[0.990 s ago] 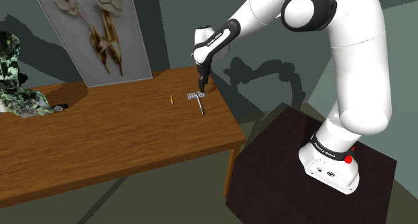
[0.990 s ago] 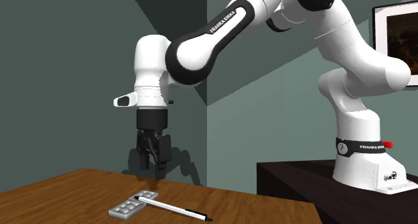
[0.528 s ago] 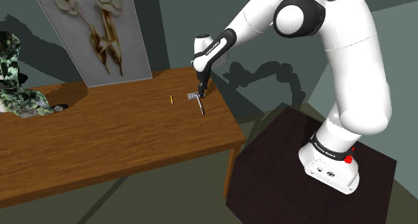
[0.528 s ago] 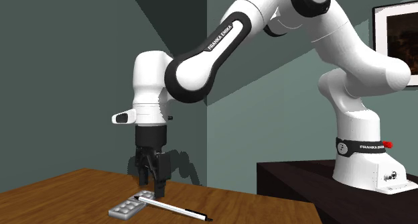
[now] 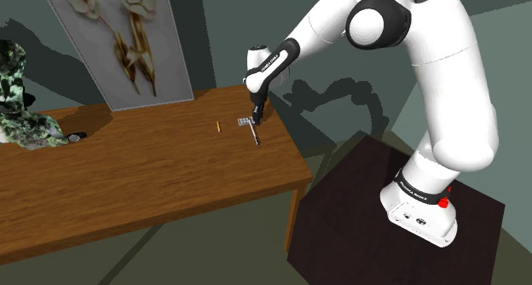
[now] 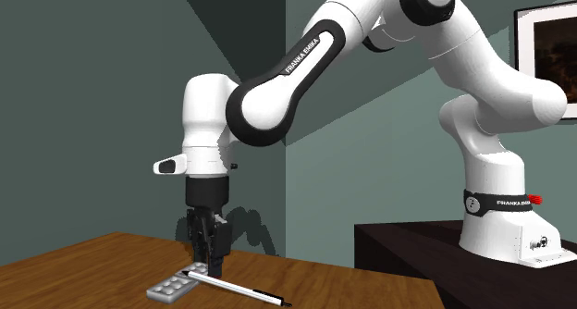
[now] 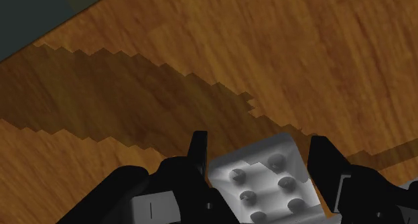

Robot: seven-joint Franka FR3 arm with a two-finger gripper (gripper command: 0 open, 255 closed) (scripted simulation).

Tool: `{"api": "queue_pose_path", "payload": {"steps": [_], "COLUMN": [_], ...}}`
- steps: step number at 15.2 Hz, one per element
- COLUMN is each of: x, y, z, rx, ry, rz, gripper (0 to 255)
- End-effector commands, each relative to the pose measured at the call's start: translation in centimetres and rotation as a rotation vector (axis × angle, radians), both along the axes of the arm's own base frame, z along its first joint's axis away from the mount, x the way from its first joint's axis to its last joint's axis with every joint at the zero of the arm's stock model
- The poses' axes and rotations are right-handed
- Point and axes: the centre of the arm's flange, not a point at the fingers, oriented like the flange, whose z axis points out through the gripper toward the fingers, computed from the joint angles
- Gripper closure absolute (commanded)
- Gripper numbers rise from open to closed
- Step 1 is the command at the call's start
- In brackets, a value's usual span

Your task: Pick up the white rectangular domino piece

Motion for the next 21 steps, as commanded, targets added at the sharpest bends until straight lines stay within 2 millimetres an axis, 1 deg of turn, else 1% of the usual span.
{"api": "queue_pose_path", "payload": {"steps": [1,4,19,21], "x": [0.0,-0.1,-0.1,-0.1], "y": [0.1,0.1,0.1,0.1], "z": [-0.2,-0.2,7.7,7.8], "rx": [0.001,0.001,0.001,0.001], "ry": [0.002,0.002,0.002,0.002], "rz": [0.002,0.001,0.001,0.001], "gripper": [255,255,255,255]}}
